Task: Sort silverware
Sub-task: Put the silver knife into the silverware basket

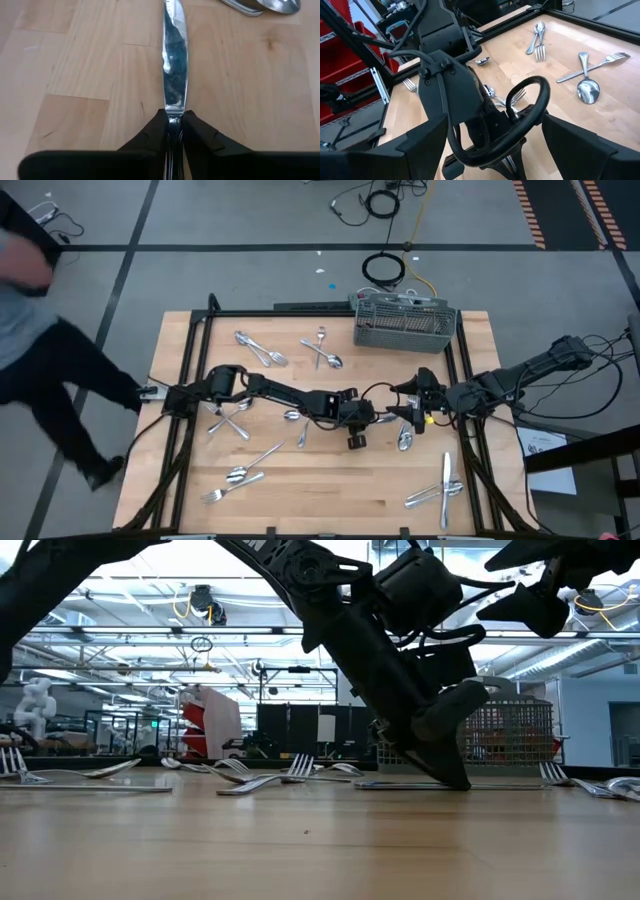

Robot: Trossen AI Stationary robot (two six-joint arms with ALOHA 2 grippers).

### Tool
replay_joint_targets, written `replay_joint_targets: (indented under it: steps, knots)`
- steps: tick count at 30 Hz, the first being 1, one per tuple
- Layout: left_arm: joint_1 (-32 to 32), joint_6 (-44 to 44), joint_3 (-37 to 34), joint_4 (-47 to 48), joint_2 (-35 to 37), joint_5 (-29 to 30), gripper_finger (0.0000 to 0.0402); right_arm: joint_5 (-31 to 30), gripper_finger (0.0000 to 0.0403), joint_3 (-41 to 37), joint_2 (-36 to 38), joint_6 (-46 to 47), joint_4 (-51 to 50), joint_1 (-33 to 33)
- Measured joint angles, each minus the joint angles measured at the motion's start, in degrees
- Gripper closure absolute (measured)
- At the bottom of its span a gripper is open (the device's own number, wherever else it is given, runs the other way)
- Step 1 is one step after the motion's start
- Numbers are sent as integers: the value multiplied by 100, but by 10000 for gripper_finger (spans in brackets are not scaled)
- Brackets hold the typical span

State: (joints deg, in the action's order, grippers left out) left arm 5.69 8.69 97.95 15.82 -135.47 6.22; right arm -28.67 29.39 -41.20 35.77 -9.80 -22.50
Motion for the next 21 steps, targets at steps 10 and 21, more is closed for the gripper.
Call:
replay_joint_targets:
  steps: [10, 21]
  knots:
    - [-4, -5, -10, -39, 30, -20, 337, -4, 90, 0, 435, -2, 4, 2]
    - [-93, -25, -31, -94, 183, -275, 336, -30, 90, 0, 879, -2, 11, 2]
